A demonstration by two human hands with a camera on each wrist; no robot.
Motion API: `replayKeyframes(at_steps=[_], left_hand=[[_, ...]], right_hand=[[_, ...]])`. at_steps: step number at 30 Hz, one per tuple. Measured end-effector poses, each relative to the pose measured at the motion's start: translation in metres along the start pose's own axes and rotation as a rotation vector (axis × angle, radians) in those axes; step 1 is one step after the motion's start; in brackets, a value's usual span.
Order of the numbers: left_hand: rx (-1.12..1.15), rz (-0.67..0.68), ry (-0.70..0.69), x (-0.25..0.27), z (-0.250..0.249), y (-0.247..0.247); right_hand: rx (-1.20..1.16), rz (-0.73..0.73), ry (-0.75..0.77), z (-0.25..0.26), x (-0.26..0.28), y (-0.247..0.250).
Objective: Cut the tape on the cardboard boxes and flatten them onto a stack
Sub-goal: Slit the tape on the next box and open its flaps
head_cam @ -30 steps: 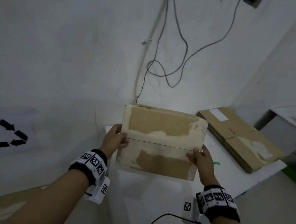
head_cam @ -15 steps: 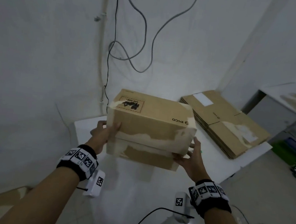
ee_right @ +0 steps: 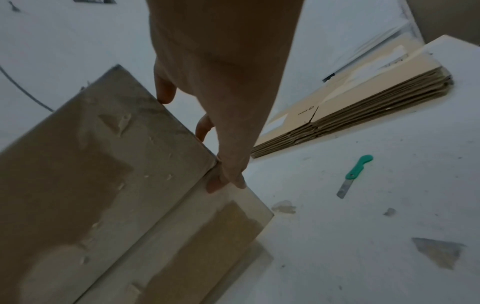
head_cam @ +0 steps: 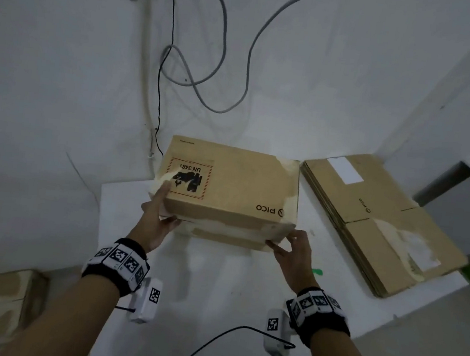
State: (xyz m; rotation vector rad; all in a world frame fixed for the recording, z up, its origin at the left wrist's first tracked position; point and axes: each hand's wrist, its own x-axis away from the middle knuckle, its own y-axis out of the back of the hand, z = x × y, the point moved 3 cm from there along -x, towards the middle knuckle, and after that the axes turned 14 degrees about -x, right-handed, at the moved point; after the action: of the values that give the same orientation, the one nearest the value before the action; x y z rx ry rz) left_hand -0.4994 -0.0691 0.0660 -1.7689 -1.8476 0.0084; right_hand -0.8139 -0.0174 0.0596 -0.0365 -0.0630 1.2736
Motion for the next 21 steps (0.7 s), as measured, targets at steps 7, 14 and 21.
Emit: replayKeyframes(at_steps=[7,14,21], left_hand=[[0.079,0.040,-0.043,0.001,0.027,0.007],[0.270,-0.259,0.033,0.019,0.065,0.021],[0.072,-0.665,-0.017,0.038,0.104,0.006]], right_hand=[[0.000,-0.078,-0.155,-0.043,-0.011,0.030],[-0.166,-0.021,-0.538,-0.091,-0.013,0.062],[0.661,0.044,-0.255,-0.134,-0.060,0.146]])
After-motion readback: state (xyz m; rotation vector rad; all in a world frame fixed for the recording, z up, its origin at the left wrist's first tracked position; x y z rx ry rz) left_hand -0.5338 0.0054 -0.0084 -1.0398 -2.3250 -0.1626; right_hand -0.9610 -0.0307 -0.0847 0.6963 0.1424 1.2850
